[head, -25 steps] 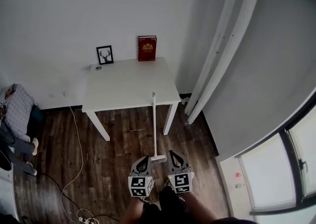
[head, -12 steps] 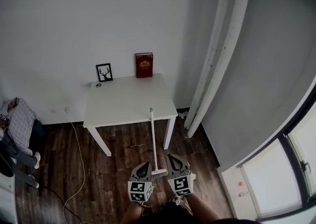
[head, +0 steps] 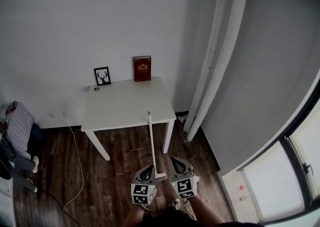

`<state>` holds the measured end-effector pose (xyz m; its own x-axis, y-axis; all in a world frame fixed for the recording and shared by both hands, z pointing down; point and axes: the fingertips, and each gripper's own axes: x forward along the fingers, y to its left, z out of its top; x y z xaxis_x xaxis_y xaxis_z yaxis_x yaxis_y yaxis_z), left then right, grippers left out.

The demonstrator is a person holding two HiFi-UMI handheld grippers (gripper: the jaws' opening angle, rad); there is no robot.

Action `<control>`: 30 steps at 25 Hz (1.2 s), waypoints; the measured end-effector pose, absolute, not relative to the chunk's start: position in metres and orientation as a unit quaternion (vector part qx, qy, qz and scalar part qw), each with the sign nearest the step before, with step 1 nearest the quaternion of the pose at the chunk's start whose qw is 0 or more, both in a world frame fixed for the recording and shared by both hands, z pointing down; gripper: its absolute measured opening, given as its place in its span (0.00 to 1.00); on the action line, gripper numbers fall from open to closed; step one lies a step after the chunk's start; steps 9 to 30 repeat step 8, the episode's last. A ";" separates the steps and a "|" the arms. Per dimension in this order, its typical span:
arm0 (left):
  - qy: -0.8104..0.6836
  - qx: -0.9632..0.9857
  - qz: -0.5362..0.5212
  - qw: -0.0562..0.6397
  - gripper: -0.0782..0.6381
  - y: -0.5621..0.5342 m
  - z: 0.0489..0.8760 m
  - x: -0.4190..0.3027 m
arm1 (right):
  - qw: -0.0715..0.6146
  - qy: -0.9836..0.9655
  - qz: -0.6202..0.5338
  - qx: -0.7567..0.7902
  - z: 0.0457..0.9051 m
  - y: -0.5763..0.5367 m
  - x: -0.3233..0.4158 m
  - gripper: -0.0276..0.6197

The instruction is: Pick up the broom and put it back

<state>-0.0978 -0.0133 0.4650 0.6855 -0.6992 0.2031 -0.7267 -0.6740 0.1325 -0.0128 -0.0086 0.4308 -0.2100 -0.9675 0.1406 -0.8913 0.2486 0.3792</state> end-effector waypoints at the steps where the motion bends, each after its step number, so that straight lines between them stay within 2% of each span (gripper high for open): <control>1: -0.391 0.912 0.068 0.102 0.11 -0.012 0.466 -0.097 | 0.175 -0.772 -0.108 0.601 0.432 -0.006 -0.014 0.08; 30: -0.392 0.911 0.058 0.116 0.11 -0.008 0.467 -0.089 | 0.170 -0.778 -0.107 0.596 0.432 0.004 -0.012 0.08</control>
